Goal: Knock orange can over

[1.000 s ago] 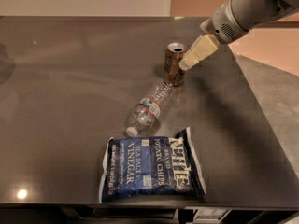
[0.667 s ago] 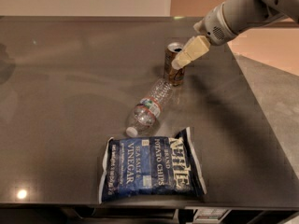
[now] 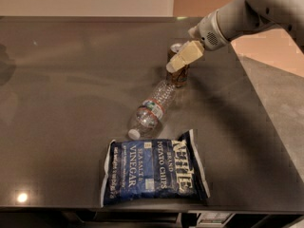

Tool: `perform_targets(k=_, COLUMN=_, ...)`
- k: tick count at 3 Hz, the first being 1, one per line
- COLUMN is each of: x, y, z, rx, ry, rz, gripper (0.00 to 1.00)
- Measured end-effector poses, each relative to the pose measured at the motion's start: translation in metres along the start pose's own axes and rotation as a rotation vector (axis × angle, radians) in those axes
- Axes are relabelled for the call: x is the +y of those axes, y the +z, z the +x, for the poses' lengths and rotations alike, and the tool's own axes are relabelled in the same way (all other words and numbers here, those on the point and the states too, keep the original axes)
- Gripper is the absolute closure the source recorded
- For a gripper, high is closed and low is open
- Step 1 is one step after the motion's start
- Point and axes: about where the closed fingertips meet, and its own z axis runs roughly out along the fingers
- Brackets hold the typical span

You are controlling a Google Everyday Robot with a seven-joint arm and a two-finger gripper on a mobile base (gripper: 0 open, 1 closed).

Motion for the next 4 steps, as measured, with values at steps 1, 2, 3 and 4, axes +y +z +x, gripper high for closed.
perform_targets(k=1, x=0.001, y=0.005, z=0.004, rx=-0.008, ry=0.010, rz=-0.017, gripper=0.10)
perform_targets(k=2, x=0.003, y=0.005, z=0.010, rx=-0.022, ry=0.021, rz=-0.030, gripper=0.27)
perform_targets(k=3, x=0.003, y=0.005, z=0.014, rx=-0.033, ry=0.030, rz=-0.043, gripper=0.51)
perform_targets(k=4, x=0.002, y=0.002, z=0.013, rx=-0.044, ry=0.028, rz=-0.049, gripper=0.74)
